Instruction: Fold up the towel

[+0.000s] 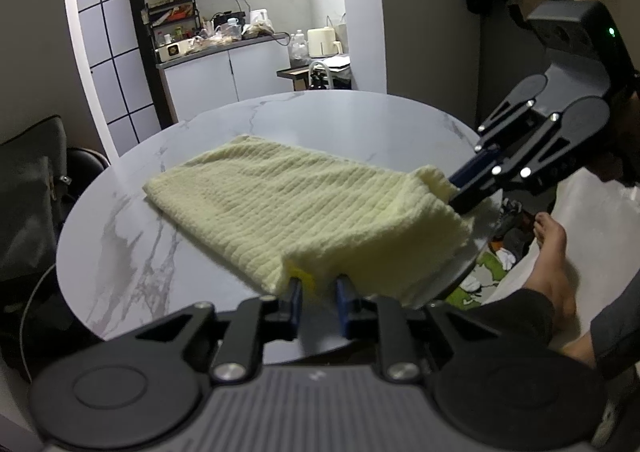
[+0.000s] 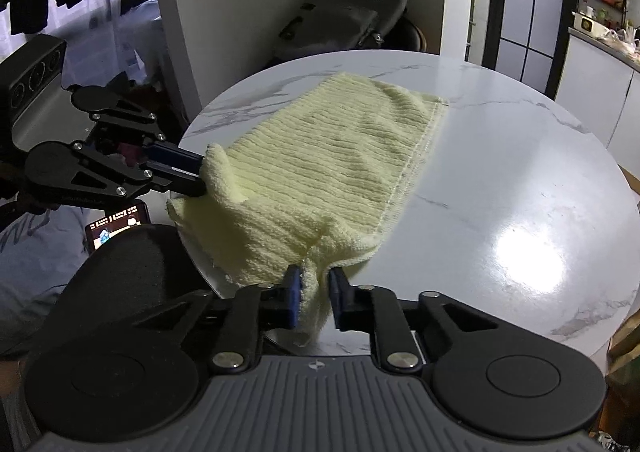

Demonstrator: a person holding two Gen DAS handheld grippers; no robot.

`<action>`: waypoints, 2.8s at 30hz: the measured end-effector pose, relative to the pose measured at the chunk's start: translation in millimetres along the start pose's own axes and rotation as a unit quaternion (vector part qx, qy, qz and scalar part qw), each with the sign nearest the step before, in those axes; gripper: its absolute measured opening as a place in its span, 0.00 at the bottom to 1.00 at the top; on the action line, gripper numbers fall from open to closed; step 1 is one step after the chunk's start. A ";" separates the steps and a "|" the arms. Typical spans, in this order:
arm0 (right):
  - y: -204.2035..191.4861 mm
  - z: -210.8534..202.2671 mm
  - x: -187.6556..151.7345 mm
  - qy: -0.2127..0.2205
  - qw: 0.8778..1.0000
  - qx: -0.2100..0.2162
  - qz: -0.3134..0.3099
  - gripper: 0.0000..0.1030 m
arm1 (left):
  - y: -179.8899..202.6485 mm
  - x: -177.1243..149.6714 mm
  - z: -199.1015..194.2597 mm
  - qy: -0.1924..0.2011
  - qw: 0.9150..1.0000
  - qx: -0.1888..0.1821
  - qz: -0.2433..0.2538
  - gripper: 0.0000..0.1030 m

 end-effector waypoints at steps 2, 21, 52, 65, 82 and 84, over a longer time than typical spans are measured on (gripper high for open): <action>-0.4 0.5 0.7 0.000 1.000 -0.002 -0.001 0.15 | 0.7 -1.5 -4.5 -0.001 1.000 -0.003 0.009 0.21; -0.7 3.3 4.2 -0.007 1.000 -0.021 -0.005 0.15 | 31.8 -16.2 -28.1 0.004 0.997 -0.079 0.009 0.43; -8.3 -7.4 15.3 0.008 0.999 -0.028 -0.017 0.09 | 37.4 -9.2 -18.2 0.034 0.999 -0.030 -0.007 0.07; -12.0 -43.1 58.1 0.083 0.996 -0.022 0.002 0.09 | -1.5 33.2 -48.6 0.083 0.996 -0.002 -0.027 0.07; 16.8 -22.4 107.9 0.124 0.990 -0.029 0.061 0.09 | -59.1 62.5 -23.4 0.100 0.993 -0.009 -0.055 0.07; 19.1 -13.4 112.2 0.121 0.990 -0.029 0.062 0.08 | -64.6 61.5 -20.5 0.097 0.993 -0.010 -0.060 0.07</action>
Point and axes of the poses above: each gripper's, at about its wrist camera, not at the fingertips, and z roughly the way its jaws point, y to its right, x to its top, the point moved 9 cm from there along z, roughly the way its jaws point, and after that the axes turned 4 degrees about z, right-handed, at the moved point
